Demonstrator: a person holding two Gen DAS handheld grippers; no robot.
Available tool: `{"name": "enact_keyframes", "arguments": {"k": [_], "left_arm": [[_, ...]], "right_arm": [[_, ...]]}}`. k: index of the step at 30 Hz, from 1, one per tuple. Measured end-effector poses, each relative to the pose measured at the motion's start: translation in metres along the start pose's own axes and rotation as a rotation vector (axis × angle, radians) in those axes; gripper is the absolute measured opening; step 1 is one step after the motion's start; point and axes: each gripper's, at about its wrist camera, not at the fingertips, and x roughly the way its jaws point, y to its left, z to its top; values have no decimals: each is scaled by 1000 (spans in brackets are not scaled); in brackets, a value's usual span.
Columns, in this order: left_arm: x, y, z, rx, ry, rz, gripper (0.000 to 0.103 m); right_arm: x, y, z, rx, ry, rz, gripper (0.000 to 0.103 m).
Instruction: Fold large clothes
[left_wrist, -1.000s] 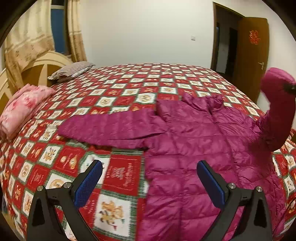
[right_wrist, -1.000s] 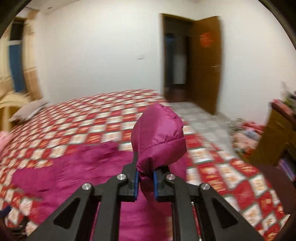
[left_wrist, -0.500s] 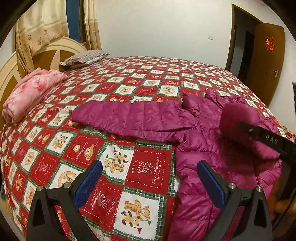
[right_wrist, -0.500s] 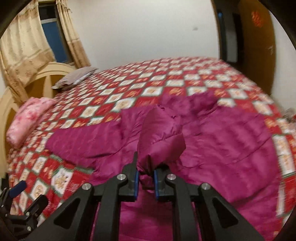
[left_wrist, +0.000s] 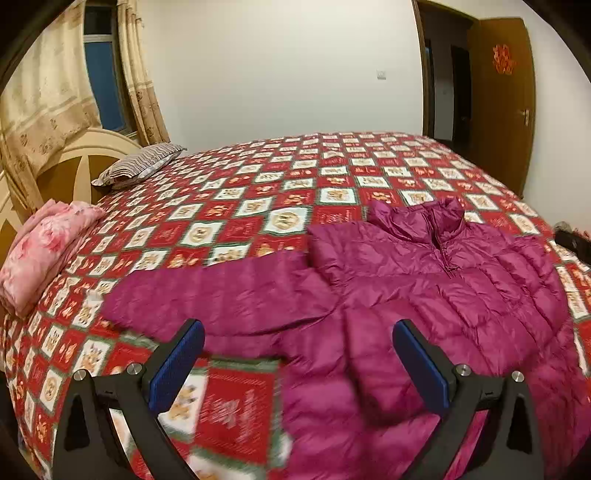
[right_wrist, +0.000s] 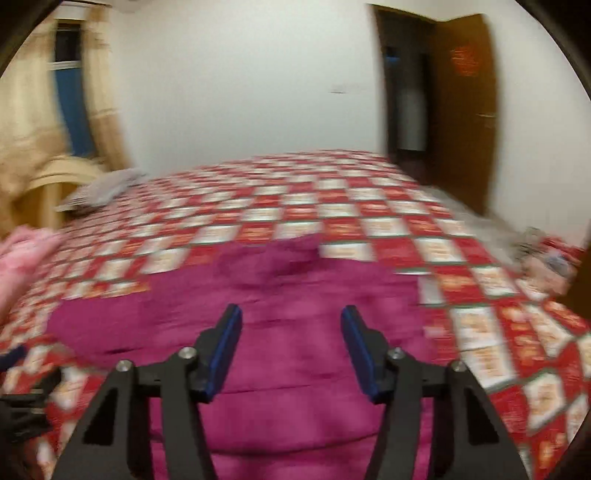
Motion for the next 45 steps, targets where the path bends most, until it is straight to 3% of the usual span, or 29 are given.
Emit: {"name": "enact_keyframes", "arguments": {"k": [4, 8, 12, 19, 21, 24, 26, 28, 31, 34, 37, 39, 41, 45], "left_arm": [[36, -25, -3, 9, 39, 43, 102], [75, -42, -17, 38, 109, 106, 102], [100, -43, -35, 16, 141, 124, 102], [111, -23, -35, -88, 210, -10, 102], [99, 1, -29, -152, 191, -32, 102], [77, 51, -20, -271, 115, 24, 102], [73, 98, -13, -372, 76, 106, 102], [79, 147, -12, -465, 86, 211, 102], [92, 199, -20, -574, 121, 320, 102], [97, 226, -30, -602, 133, 379, 102], [104, 231, -32, -551, 141, 431, 102], [102, 232, -33, -547, 141, 426, 102], [93, 224, -32, -564, 98, 371, 102], [68, 169, -18, -442, 42, 198, 102]], "right_arm": [[46, -33, -24, 40, 130, -66, 42], [82, -48, -51, 129, 229, -47, 41], [88, -43, -65, 73, 200, -85, 41], [91, -33, -67, 5, 179, -122, 53], [91, -34, -69, 4, 174, -121, 55], [91, -37, -69, 16, 160, -108, 58], [90, -38, -69, 23, 149, -87, 66], [88, -35, -69, 16, 139, -76, 80], [87, -31, -70, 1, 128, -96, 81], [87, -30, -70, -3, 124, -103, 81], [89, -28, -70, -12, 131, -112, 81], [90, -26, -70, -22, 136, -121, 82], [91, -24, -71, -32, 138, -133, 82], [89, -21, -71, -49, 128, -160, 82]]}}
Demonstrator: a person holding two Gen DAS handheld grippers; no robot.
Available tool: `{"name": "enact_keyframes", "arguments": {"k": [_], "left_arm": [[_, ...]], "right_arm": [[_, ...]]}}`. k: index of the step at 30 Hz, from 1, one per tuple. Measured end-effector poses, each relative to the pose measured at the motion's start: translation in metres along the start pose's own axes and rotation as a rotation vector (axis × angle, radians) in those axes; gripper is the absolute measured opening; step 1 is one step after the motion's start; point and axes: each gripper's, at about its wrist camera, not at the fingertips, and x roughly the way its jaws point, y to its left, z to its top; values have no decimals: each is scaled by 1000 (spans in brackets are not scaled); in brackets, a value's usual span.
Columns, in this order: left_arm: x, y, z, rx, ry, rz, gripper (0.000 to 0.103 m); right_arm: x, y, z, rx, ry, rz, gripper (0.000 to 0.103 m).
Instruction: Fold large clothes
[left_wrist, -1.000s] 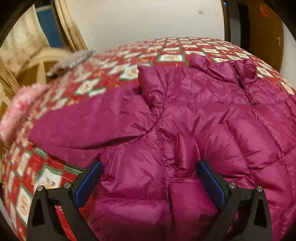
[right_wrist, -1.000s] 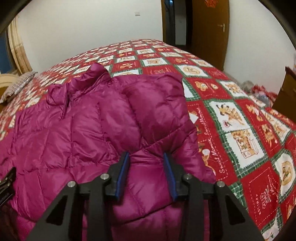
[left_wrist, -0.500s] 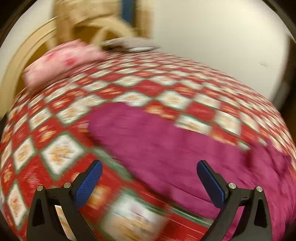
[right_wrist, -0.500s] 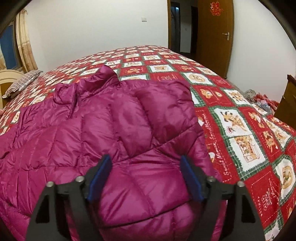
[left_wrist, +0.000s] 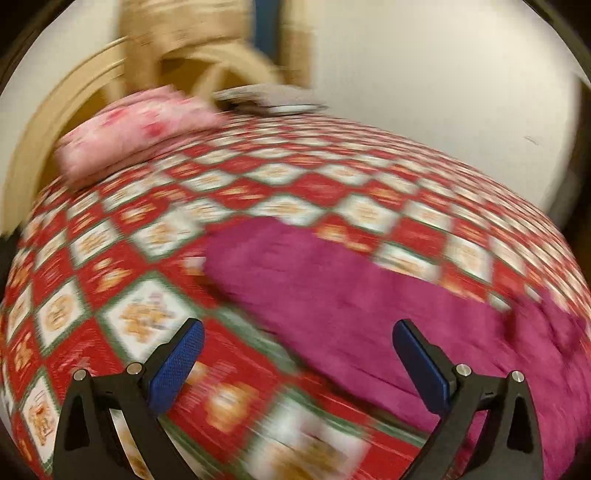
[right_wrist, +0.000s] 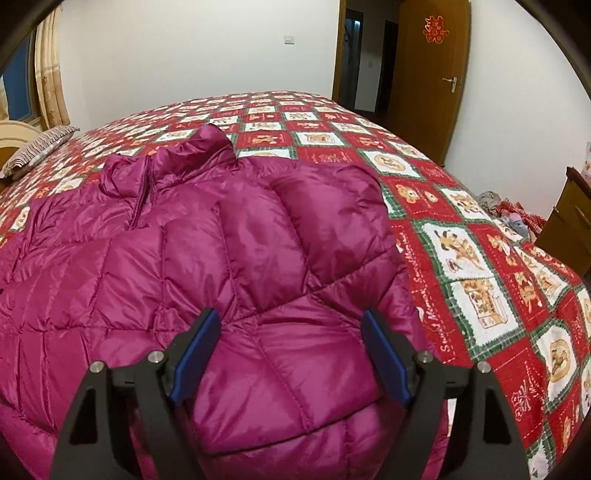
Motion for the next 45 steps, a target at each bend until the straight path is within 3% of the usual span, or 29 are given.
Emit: {"name": "enact_keyframes", "arguments": {"k": [6, 8, 9, 11, 13, 15, 18, 23, 28, 32, 36, 38, 41, 45], "left_arm": [[-51, -96, -41, 303, -7, -237, 102], [-56, -121, -53, 361, 19, -282, 102], [-57, -133, -59, 386, 27, -297, 102], [-55, -157, -70, 435, 43, -278, 102], [-48, -175, -77, 462, 54, -250, 102], [-39, -184, -81, 475, 52, -217, 102], [-18, -196, -86, 483, 68, -147, 102], [14, -203, -99, 476, 96, -102, 102], [22, -202, -98, 429, 128, -125, 102], [24, -199, -95, 400, 143, -152, 102], [11, -183, -87, 370, 146, -176, 102], [-1, -163, -77, 338, 102, -180, 102], [-10, -112, -49, 249, 30, -129, 102], [18, -21, 1, 41, 7, 67, 102]], "right_arm": [[-50, -13, 12, 54, -139, 46, 80], [-58, -19, 28, 37, -150, 34, 78], [-57, -20, 35, 33, -142, 30, 73], [-42, -22, 57, 16, -89, 45, 63], [-16, -21, 70, -11, -21, 70, 38], [12, -20, 73, -7, 49, 74, 30], [52, -28, 59, 0, 124, 9, 28], [55, -35, 44, 26, 71, -41, 28], [46, -31, 49, -10, 67, -82, 29], [0, -27, 52, 40, -12, -2, 31], [-17, -4, 40, 26, -11, 100, 57], [-6, 8, 28, -9, 18, 97, 61], [19, 14, 7, -46, 59, 68, 61], [18, 16, 9, -49, 47, 36, 66]]}}
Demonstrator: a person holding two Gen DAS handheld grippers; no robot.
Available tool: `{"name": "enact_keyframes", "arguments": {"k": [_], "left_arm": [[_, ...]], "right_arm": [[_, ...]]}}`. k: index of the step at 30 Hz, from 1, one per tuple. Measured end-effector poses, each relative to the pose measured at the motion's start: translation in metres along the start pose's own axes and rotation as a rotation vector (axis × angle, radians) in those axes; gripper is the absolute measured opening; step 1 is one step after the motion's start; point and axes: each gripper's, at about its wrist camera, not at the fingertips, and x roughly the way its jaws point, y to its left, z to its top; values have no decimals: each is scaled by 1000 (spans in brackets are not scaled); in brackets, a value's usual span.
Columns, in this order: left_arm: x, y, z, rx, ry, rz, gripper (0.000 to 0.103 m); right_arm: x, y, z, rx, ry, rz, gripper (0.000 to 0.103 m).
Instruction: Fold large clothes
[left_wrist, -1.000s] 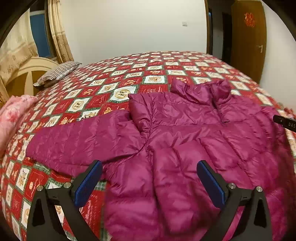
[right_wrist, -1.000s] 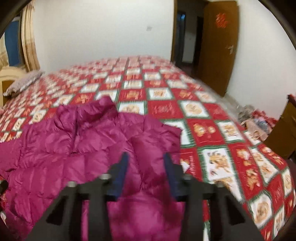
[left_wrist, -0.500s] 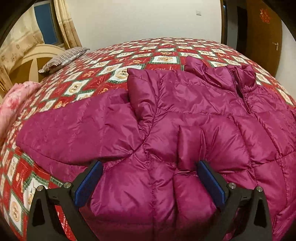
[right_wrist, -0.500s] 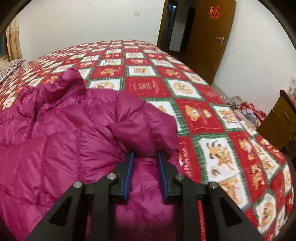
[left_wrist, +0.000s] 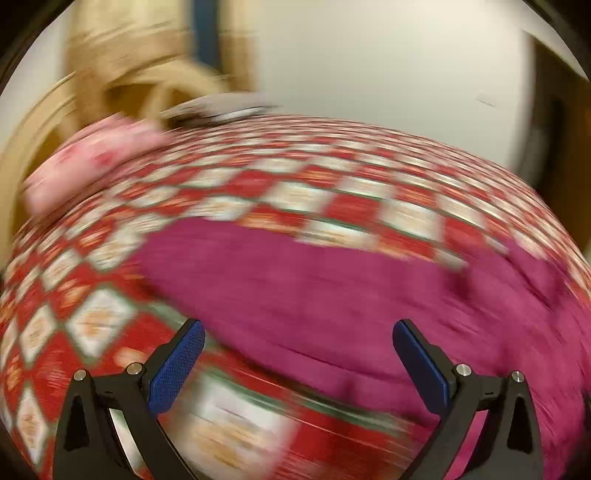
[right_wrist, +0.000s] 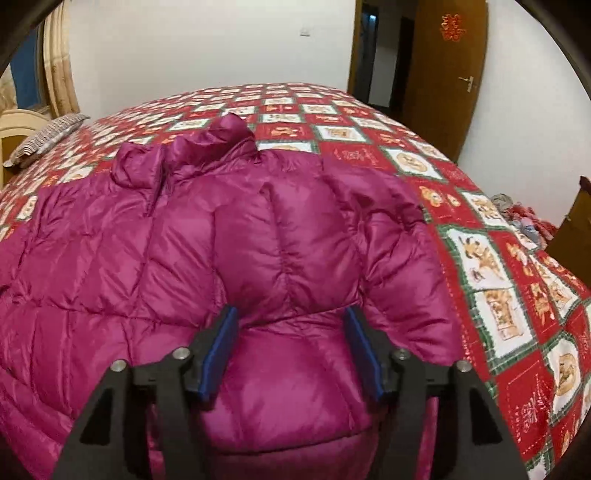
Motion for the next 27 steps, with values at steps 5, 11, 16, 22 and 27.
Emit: {"name": "enact_keyframes", "arguments": {"k": [5, 11, 16, 22, 27], "left_arm": [[61, 86, 28, -309, 82, 125, 102], [109, 100, 30, -427, 154, 8, 101], [105, 82, 21, -282, 89, 53, 16], [71, 73, 39, -239, -12, -47, 8], [-14, 5, 59, -41, -229, -194, 8]], "right_arm": [[-2, 2, -3, -5, -9, -4, 67], [-1, 0, -4, -2, -11, 0, 68], [-1, 0, -4, 0, -11, 2, 70], [-2, 0, -5, 3, -13, 5, 71], [-2, 0, -5, 8, -18, 8, 72]]}}
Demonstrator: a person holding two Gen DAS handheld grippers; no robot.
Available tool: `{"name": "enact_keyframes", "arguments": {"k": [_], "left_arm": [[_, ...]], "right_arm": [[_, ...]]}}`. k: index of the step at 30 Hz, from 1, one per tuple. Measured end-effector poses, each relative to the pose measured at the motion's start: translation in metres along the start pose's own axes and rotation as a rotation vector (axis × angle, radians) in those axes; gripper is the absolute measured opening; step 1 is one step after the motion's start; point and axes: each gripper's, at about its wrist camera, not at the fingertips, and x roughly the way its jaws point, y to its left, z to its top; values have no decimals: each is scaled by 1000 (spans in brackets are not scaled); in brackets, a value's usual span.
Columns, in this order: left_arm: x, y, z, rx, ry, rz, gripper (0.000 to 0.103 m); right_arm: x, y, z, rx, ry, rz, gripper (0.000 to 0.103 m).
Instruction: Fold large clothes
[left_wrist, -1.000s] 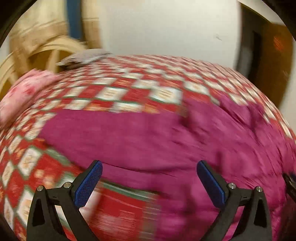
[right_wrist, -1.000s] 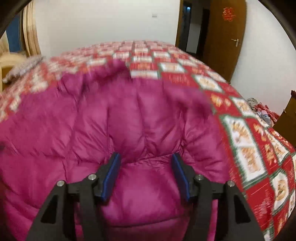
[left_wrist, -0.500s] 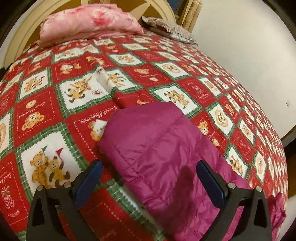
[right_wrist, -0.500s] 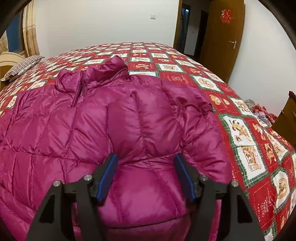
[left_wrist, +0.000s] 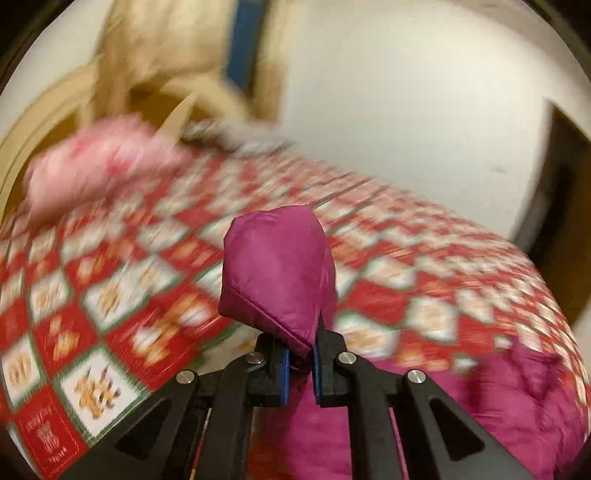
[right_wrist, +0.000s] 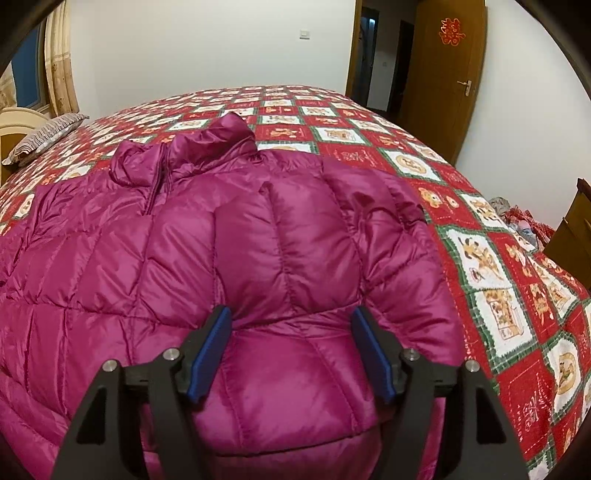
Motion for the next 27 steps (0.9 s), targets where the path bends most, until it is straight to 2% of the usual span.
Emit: {"name": "enact_keyframes", "arguments": {"k": [2, 4, 7, 9, 11, 13, 15, 16, 18, 20, 23, 24, 25, 26, 27], "left_arm": [[-27, -41, 5, 100, -65, -94, 8], [-59, -90, -1, 222, -121, -218, 8], [-87, -150, -20, 351, -135, -370, 8], [-96, -189, -43, 430, -119, -440, 8], [-95, -224, -72, 500, -72, -496, 9], [-86, -249, -102, 546, 16, -549, 9], [-77, -266, -127, 576, 115, -566, 9], [-70, -275, -141, 585, 195, -567, 10], [-56, -276, -157, 573, 313, -583, 11], [-55, -270, -164, 550, 353, -612, 12], [-62, -262, -161, 539, 391, -656, 25], [-68, -255, -158, 523, 422, -686, 34], [-69, -250, -157, 511, 436, -701, 47], [-74, -244, -155, 507, 440, -698, 54], [-80, -238, -154, 507, 437, -683, 67]], "right_arm": [[0, 0, 0, 4, 0, 3, 72], [0, 0, 0, 4, 0, 2, 72], [0, 1, 0, 8, 0, 0, 72], [0, 0, 0, 17, -1, 9, 72], [0, -2, 0, 29, -3, 19, 73], [0, -4, 0, 41, -5, 31, 73], [1, -4, 0, 46, -5, 37, 74], [1, -5, 0, 48, -5, 38, 74], [1, -6, 0, 53, -6, 43, 74], [0, -7, 0, 63, -8, 54, 74], [0, -9, 0, 78, -10, 67, 75], [1, -9, 0, 80, -9, 67, 75], [0, -9, 0, 79, -9, 66, 75], [0, -9, 0, 78, -9, 66, 75], [0, -10, 0, 80, -10, 68, 75]]}}
